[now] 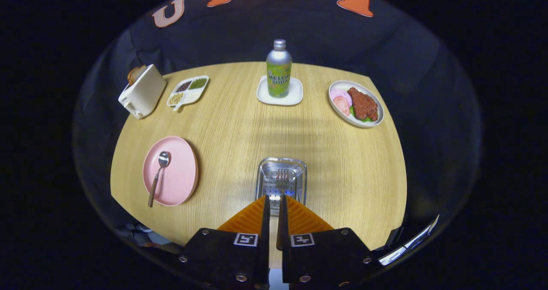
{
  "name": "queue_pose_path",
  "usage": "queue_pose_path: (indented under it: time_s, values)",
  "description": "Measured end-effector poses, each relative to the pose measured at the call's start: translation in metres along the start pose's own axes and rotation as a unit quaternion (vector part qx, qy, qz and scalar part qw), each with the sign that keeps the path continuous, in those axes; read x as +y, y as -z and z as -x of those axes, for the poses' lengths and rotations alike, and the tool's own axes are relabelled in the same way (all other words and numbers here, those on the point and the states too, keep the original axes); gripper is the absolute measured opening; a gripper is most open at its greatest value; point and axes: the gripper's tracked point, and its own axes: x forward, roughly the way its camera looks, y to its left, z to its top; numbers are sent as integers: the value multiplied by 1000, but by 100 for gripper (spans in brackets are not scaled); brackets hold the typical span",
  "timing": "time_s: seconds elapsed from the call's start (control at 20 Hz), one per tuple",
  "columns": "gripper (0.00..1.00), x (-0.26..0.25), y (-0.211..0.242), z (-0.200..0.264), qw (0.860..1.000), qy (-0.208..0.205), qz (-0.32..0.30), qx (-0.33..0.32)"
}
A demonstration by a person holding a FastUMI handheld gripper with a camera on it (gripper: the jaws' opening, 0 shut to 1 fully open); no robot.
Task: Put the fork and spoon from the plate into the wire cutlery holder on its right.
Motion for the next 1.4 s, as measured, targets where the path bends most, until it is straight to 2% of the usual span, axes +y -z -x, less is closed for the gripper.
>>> queue_pose_path:
  time_s: [0.15, 0.3, 0.35, 0.45, 0.6, 0.65, 0.7, 0.75, 0.85, 0.95, 1.15, 1.4]
  values:
    - [16, -2, -38, 17, 994, 13, -17, -105]
    - [22, 4, -71, 39, 978, 12, -47, -201]
    - [28, 6, -79, 46, 972, 13, -51, -227]
    - [33, 11, -90, 58, 961, 21, -54, -269]
    - [35, 35, -102, 73, 946, 20, -47, -321]
    - [44, 46, -103, 76, 942, 17, -43, -334]
    - [51, 57, -105, 77, 939, 14, -39, -342]
    - [63, 66, -105, 79, 936, 11, -37, -349]
    - [77, 90, -106, 82, 932, 1, -35, -360]
    - [83, 112, -106, 82, 929, -5, -27, -369]
    - [91, 167, -101, 76, 928, -27, 3, -371]
    - [93, 229, -76, 56, 940, -60, 25, -336]
